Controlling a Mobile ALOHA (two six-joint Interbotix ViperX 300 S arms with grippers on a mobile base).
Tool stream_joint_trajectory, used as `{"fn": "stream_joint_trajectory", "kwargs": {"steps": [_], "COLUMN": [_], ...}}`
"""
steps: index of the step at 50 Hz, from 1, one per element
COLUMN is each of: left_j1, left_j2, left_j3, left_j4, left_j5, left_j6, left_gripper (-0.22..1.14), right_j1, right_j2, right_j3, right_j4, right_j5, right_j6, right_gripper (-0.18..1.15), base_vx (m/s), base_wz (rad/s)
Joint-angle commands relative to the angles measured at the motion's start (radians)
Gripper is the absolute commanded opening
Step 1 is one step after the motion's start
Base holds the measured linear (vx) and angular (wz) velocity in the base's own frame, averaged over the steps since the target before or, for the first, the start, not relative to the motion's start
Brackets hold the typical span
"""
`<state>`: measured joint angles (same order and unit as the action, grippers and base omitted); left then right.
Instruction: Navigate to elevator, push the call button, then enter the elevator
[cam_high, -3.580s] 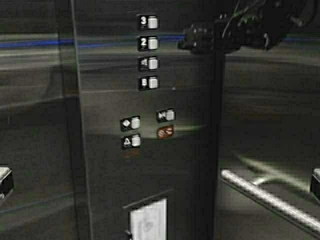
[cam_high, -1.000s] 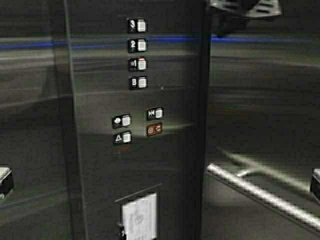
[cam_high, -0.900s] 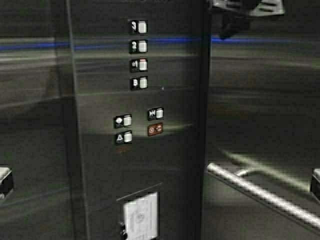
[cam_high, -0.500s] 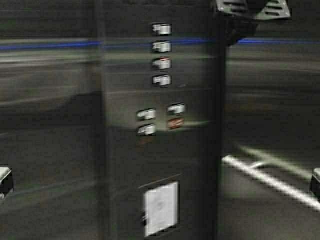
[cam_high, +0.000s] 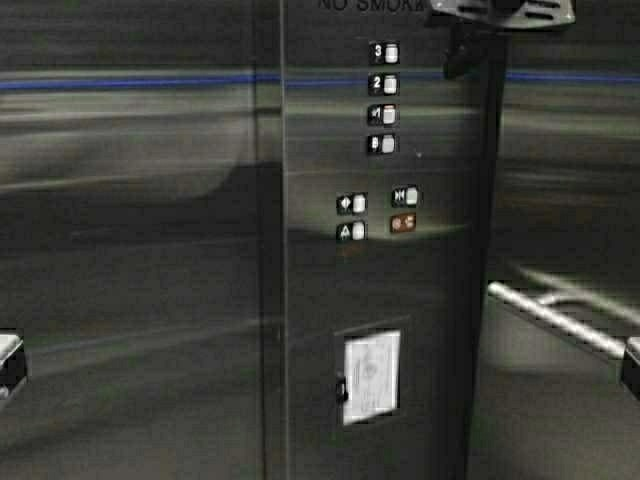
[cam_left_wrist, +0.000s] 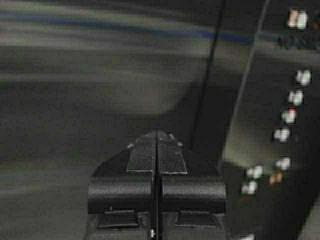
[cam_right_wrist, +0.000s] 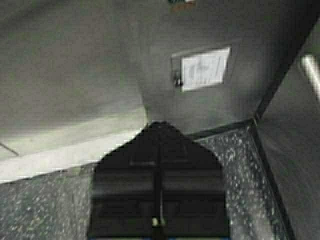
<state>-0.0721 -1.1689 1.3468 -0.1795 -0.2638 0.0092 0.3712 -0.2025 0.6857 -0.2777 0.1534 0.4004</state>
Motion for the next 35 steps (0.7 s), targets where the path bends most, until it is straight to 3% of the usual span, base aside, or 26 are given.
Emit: {"fn": "stream_joint_trajectory", "kwargs": {"steps": [1, 14, 35], "left_j1": [0.000, 0.002, 0.002], "left_j2": [0.011, 0.012, 0.012], "left_j3": [-0.028, -0.028, -0.028], "left_j4": [0.003, 0.003, 0.003], "left_j5": [-0.005, -0.005, 0.000], "left_j6": [-0.002, -0.003, -0.008], "left_gripper": [0.02, 0.02, 0.02], "right_j1": [0.002, 0.012, 0.012], "right_j2": [-0.020, -0.061, -0.109], "right_j3": [-0.021, 0.021, 0.055], "right_j4": [-0.003, -0.003, -0.003], "right_j5": [-0.025, -0.127, -0.146], "right_j6": [-0.003, -0.018, -0.018], "right_gripper": [0.05, 0.06, 0.05], "base_vx": [-0.23, -0.26, -0.21], "base_wz": [-0.01, 0.10, 0.35]}}
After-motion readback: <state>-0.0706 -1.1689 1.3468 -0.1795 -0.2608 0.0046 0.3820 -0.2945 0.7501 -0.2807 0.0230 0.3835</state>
